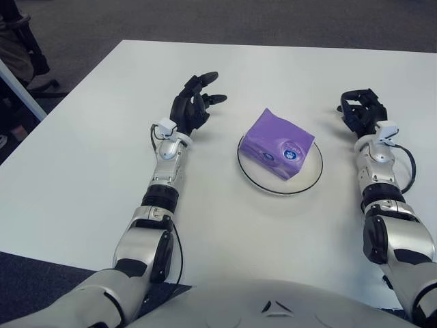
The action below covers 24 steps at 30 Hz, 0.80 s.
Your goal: Put the tissue paper into the plate.
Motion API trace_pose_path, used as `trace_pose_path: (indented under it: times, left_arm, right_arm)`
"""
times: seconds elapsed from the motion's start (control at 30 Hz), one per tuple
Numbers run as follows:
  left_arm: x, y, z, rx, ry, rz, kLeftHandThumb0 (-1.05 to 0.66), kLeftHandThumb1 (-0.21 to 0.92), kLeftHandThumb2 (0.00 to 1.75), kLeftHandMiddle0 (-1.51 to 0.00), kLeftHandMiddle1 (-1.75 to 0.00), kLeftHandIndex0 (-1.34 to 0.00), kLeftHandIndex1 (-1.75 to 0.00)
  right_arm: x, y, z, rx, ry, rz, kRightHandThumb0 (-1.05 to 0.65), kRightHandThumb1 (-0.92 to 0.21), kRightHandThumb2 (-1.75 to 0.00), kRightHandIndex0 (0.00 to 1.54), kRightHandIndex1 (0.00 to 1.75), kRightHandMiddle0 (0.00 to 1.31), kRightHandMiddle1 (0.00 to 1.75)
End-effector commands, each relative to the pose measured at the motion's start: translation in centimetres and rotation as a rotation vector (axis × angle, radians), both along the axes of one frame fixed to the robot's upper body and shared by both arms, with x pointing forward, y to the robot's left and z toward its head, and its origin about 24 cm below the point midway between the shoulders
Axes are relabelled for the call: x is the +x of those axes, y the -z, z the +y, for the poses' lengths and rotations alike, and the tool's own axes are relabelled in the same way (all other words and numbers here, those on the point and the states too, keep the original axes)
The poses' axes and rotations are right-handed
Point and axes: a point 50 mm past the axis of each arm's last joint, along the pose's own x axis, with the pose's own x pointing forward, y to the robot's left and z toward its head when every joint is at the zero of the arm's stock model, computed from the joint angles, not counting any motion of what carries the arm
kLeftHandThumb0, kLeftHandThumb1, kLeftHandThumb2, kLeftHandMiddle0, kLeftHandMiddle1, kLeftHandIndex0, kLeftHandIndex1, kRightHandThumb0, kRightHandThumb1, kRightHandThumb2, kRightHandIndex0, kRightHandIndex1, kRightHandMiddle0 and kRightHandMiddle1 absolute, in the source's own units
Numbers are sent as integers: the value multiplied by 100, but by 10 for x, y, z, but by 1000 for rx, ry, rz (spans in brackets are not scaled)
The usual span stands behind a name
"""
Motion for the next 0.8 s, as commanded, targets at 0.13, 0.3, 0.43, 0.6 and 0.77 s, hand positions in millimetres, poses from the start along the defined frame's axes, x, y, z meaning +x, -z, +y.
trace_pose_path:
  times: [0.13,0.3,0.43,0.6,0.77]
  left_arm:
    - [-5,19,4,-31,-75,86,-61,92,83,-77,-167,-66,-144]
    - [-9,27,7,-50,-117,137,-55,92,80,-84,-172,-67,-149]
    - [-11,30,9,-38,-146,173,-48,92,76,-93,-174,-65,-158]
    - [-14,32,11,-16,-179,207,-44,92,72,-99,-175,-67,-170]
    - [-17,36,12,-11,-190,227,-40,92,67,-99,-175,-73,-174]
  right_arm:
    - [-20,36,6,98,40,50,-1,-52,-94,62,143,37,166]
    - [-24,36,6,118,41,17,-1,-48,-101,62,145,36,172]
    - [-28,37,6,116,36,2,-1,-47,-104,62,146,36,174]
    - [-36,36,7,101,27,-19,-1,-46,-105,62,146,36,174]
    - [-45,36,10,94,22,-34,-1,-46,-105,62,146,36,175]
